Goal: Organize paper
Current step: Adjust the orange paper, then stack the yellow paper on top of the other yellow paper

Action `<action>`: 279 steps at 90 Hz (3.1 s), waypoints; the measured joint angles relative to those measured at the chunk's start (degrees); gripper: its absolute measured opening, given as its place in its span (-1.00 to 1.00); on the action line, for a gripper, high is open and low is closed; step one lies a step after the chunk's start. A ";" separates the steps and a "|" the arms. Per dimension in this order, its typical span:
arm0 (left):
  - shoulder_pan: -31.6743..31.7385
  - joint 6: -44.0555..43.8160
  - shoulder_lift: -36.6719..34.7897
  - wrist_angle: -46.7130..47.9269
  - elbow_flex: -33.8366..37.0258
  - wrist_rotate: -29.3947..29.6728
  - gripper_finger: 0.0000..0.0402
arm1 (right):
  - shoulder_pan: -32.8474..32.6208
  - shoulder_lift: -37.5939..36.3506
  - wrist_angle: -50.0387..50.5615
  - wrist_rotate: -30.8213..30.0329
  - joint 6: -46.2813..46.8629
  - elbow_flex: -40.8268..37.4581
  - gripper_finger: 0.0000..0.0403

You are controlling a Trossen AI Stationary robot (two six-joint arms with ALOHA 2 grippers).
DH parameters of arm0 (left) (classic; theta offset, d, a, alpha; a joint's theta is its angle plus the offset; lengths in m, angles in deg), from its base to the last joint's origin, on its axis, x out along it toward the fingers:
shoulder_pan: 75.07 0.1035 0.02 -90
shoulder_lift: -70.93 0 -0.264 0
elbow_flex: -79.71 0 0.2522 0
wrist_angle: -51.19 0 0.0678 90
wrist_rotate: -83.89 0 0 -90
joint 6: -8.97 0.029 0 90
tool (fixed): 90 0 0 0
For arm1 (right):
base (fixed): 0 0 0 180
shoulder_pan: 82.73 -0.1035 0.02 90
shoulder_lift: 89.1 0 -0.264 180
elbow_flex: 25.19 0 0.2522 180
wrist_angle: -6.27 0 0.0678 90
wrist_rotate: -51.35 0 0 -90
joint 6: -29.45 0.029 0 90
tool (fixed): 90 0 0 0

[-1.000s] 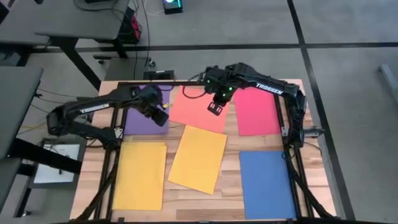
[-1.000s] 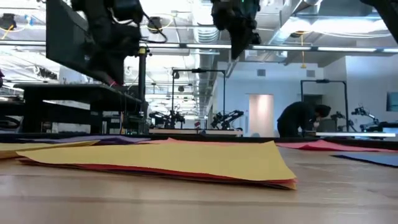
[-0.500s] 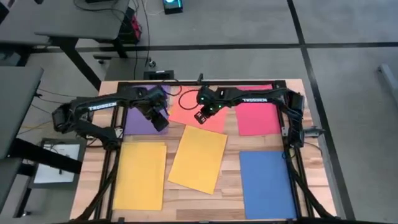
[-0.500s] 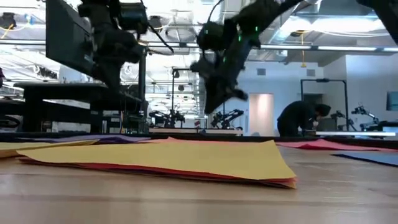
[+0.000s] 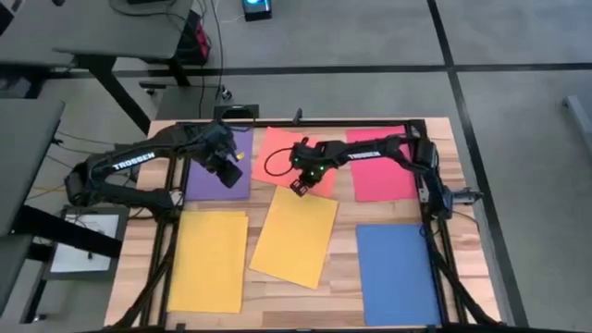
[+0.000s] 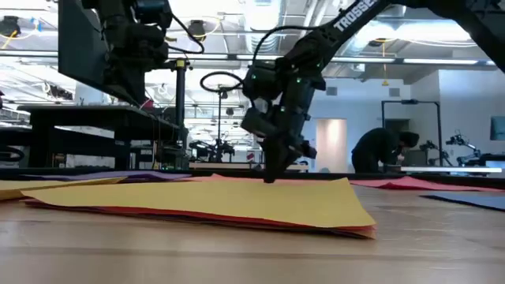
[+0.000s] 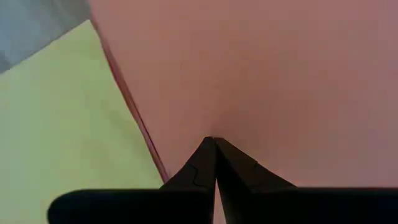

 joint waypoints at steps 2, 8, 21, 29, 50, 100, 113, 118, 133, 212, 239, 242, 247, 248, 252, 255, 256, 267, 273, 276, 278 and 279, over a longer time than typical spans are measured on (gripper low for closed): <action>0.00 0.00 0.05 0.08 0.00 0.04 -1.00 | 0.23 0.00 0.05 0.06 -1.17 0.00 -1.00; -0.02 0.40 0.02 0.34 0.00 0.00 -1.00 | 0.96 0.00 0.52 0.04 -4.51 0.02 -1.00; -0.02 1.75 0.02 0.31 0.00 -0.02 -1.00 | 2.53 -0.07 2.96 0.08 -13.09 0.04 -1.00; -0.02 1.88 -0.01 0.31 0.00 -0.02 -1.00 | 3.24 -0.07 3.05 0.08 -20.57 0.04 -1.00; -0.02 2.14 0.01 1.04 0.00 -0.03 -1.00 | 4.80 -0.07 3.01 0.10 -18.43 0.04 -1.00; -0.02 0.44 -0.01 1.05 0.00 -0.19 -1.00 | 5.85 0.02 6.07 -0.42 -18.73 3.63 -1.00; -0.76 -0.36 -0.01 1.58 -1.35 -1.90 -1.00 | 5.44 -3.05 14.26 -0.40 -16.89 8.05 -1.00; -1.18 -0.37 -0.01 1.39 -2.17 -1.99 -1.00 | 5.05 -5.64 17.40 -0.40 -13.98 8.50 -1.00; -1.69 -1.56 -0.01 -4.92 -2.77 -1.93 -1.00 | 4.89 -18.11 16.52 0.01 0.20 1.78 -1.00; -22.01 2.18 32.18 -36.81 -0.37 -7.98 -1.00 | -19.96 -27.80 -16.93 1.57 59.47 -38.62 -0.46; -22.95 2.56 34.17 -41.08 -0.37 -6.00 -1.00 | -21.62 -26.36 -22.32 1.54 62.01 -38.56 -0.41; -22.95 3.01 34.17 -41.25 -0.41 -4.88 -1.00 | -21.62 -26.38 -22.49 1.54 62.07 -38.56 -0.41; -22.95 3.41 34.21 -41.18 -0.41 -4.67 -1.00 | -21.62 -26.38 -23.02 1.54 62.36 -38.54 -0.41; -22.95 3.46 34.21 -41.22 -0.40 -4.60 -1.00 | -21.62 -26.36 -23.04 1.54 62.41 -38.54 -0.40; -22.95 3.62 34.21 -41.55 -0.42 -4.55 -1.00 | -21.62 -26.09 -23.50 1.54 62.45 -38.56 -0.40; -22.95 3.65 34.21 -41.54 -0.42 -4.55 -1.00 | -21.61 -25.88 -24.47 1.54 62.42 -38.54 -0.40; -22.95 3.65 34.21 -41.52 -0.42 -4.55 -1.00 | -21.60 -25.83 -24.63 1.54 62.42 -38.53 -0.40; -22.95 3.66 34.21 -41.50 -0.42 -4.50 -1.00 | -21.58 -25.75 -26.99 1.54 62.42 -38.56 -0.40; -22.95 3.65 34.21 -41.48 -0.42 -4.51 -1.00 | -21.58 -25.77 -28.03 1.54 62.42 -38.52 -0.40; -22.95 3.65 34.21 -41.44 -0.42 -4.51 -1.00 | -21.60 -25.77 -28.76 1.54 62.42 -38.51 -0.40; -22.95 3.67 34.21 -41.42 -0.42 -4.52 -1.00 | -21.58 -25.77 -29.31 1.54 62.42 -38.52 -0.40; -22.95 3.67 34.21 -41.41 -0.42 -4.50 -1.00 | -21.59 -25.77 -29.57 1.54 62.42 -38.53 -0.40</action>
